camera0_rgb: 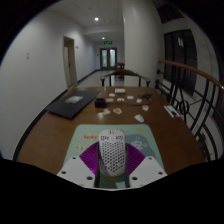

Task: Arrange mouse

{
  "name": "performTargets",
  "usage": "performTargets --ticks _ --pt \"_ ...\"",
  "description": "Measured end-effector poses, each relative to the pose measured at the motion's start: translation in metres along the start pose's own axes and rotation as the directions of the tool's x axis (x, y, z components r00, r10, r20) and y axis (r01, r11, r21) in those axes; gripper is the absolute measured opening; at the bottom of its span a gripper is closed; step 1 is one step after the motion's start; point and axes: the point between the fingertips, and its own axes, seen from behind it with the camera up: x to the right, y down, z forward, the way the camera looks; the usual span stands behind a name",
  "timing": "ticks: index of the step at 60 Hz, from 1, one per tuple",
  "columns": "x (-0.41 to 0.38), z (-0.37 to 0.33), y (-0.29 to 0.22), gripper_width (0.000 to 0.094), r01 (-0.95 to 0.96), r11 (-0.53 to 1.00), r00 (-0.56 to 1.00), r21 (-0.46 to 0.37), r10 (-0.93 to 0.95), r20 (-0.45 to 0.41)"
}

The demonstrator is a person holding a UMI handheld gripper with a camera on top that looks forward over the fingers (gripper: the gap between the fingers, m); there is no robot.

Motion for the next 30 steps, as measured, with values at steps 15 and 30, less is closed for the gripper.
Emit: performTargets --ticks 15,30 --pt "0.000 0.006 0.027 0.0686 0.041 0.997 0.998 -0.061 -0.039 0.041" --pt "0.047 -0.064 0.017 0.0849 0.029 0.998 0.996 0.047 -0.033 0.085"
